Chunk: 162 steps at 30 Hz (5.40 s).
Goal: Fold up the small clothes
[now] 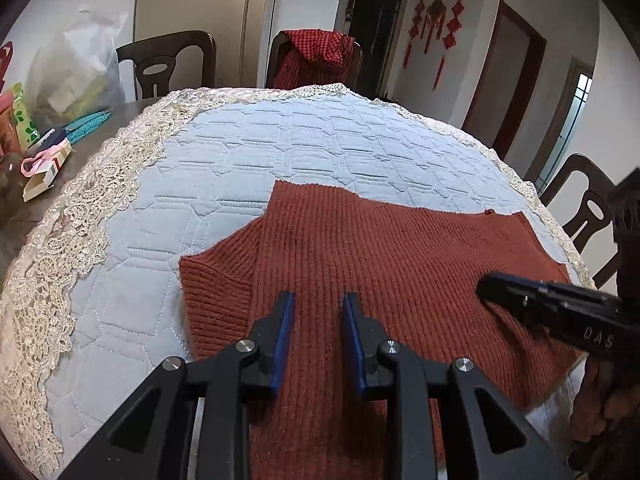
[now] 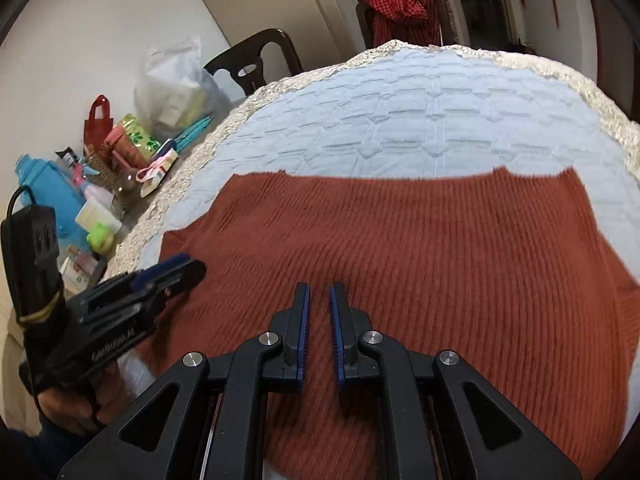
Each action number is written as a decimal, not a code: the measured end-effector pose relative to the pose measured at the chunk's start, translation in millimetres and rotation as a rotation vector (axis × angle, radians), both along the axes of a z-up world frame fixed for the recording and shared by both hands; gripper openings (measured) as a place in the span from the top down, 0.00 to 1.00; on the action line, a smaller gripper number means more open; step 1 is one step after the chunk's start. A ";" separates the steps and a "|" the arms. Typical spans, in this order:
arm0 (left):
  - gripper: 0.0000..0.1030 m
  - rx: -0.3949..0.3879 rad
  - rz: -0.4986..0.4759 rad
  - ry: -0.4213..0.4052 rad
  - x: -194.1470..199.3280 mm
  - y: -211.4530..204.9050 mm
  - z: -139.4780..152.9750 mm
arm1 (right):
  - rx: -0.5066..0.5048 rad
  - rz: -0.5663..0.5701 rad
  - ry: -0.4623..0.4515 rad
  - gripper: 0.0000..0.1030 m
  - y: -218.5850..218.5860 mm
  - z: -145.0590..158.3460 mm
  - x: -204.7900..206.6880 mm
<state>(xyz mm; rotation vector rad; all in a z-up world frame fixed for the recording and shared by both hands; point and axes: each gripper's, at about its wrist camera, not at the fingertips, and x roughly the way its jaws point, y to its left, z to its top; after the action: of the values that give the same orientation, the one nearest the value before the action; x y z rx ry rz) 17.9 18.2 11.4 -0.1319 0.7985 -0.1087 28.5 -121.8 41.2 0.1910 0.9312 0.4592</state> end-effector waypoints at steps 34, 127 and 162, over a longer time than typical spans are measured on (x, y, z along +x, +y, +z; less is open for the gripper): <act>0.69 -0.011 0.007 -0.009 -18.8 6.7 11.2 | -0.019 0.056 -0.051 0.91 13.9 1.7 -60.8; 0.65 -0.269 -0.298 0.014 8.3 -72.2 18.3 | 0.509 -0.164 0.172 0.52 -118.4 -16.5 -41.2; 0.65 -0.176 -0.444 -0.042 -8.3 -112.5 34.9 | 0.345 -0.292 0.008 0.84 -187.7 8.1 -69.0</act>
<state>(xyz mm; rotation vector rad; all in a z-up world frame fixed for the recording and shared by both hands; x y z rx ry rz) 9.6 -94.3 46.3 -0.1165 0.7650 -0.6003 -40.5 -309.4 49.3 0.6337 0.8112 0.3451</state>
